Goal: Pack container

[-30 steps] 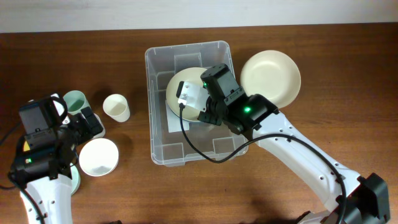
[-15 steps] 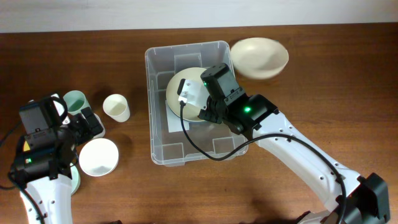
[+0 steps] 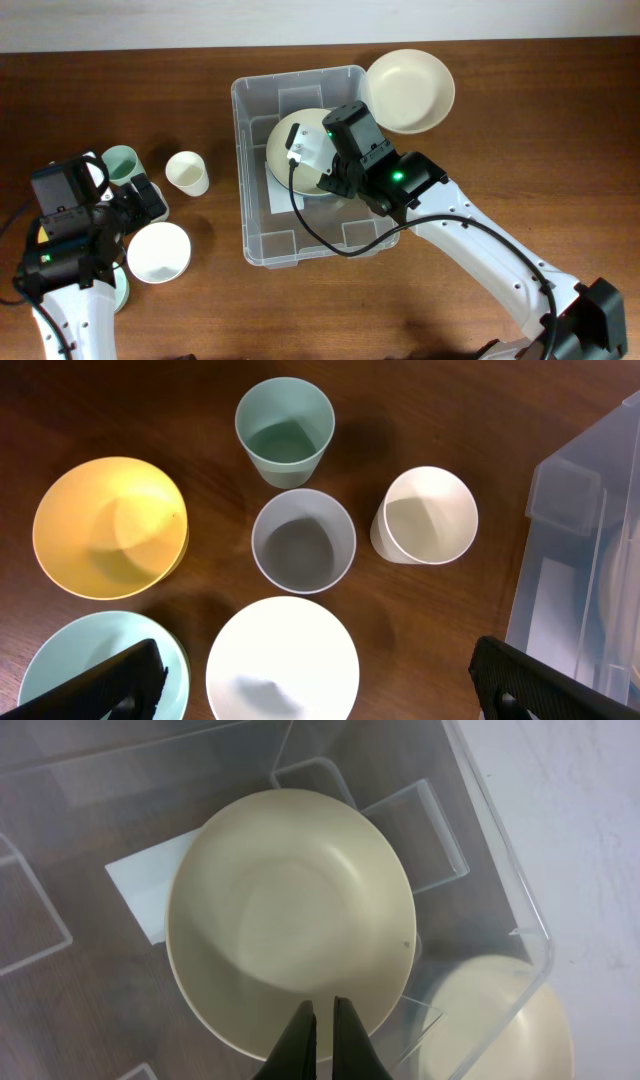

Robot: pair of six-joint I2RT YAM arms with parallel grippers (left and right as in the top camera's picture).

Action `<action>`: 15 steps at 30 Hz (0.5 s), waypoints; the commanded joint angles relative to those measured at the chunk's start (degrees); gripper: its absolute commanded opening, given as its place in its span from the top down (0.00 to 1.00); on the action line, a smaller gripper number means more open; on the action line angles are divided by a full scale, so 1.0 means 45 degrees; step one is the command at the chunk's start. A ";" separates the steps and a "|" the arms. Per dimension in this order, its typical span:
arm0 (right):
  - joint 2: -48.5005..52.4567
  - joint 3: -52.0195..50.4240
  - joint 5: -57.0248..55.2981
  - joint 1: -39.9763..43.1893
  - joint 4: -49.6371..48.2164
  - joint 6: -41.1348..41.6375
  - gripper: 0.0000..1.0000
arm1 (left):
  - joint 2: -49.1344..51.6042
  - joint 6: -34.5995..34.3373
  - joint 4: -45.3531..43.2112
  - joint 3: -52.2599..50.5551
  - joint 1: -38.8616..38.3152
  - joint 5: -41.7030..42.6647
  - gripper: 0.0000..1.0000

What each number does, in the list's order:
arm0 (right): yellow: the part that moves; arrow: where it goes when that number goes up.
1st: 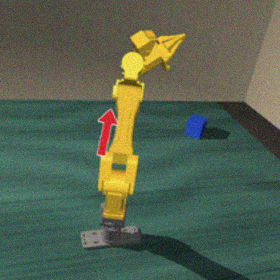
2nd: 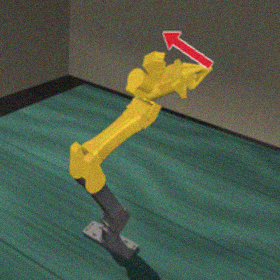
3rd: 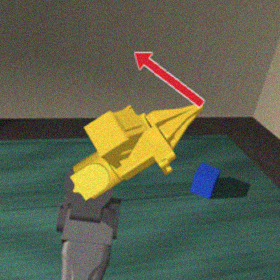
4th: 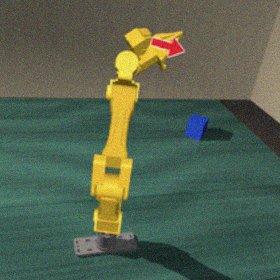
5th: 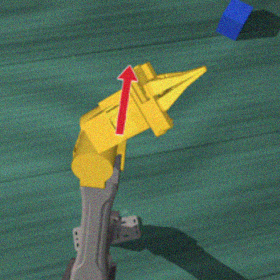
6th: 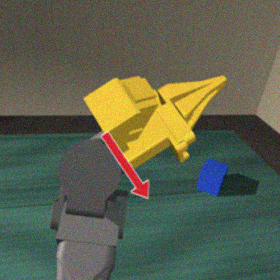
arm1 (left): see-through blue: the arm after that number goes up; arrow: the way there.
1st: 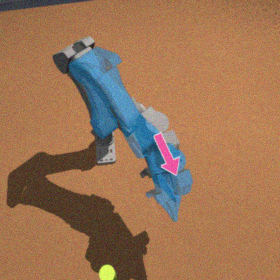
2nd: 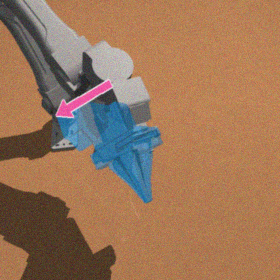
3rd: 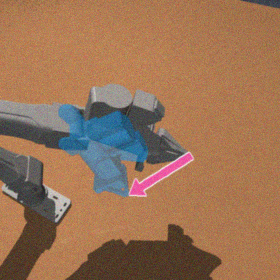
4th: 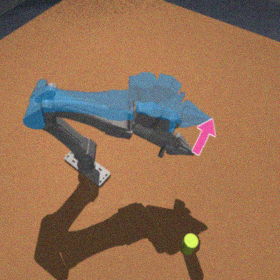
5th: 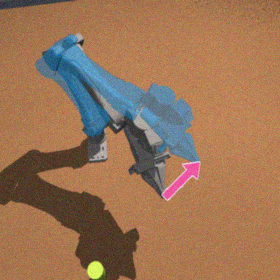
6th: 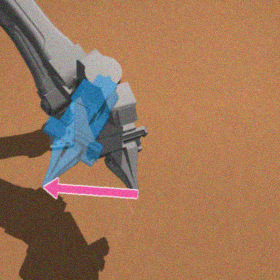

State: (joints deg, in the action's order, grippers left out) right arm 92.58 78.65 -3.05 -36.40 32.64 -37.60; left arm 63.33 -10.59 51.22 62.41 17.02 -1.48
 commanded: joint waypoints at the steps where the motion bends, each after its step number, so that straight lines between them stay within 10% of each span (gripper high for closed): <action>1: -0.0389 0.0097 -0.0233 0.0034 -0.0141 0.0826 0.96 | -0.0044 -0.0155 0.0005 0.0238 0.0068 0.0146 0.01; 9: -0.1409 0.0398 -0.4065 0.0661 -0.0588 0.6334 0.96 | -0.0044 -0.0155 0.0029 0.0238 0.0068 0.0151 0.01; 15: -0.1826 0.2161 -0.3478 0.3594 0.0146 0.9194 0.71 | -0.0044 -0.0155 0.0214 0.0238 0.0068 0.0151 0.01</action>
State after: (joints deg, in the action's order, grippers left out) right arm 86.06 83.66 -18.52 -26.61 31.81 -5.91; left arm 63.33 -10.59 51.88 62.43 17.02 -1.45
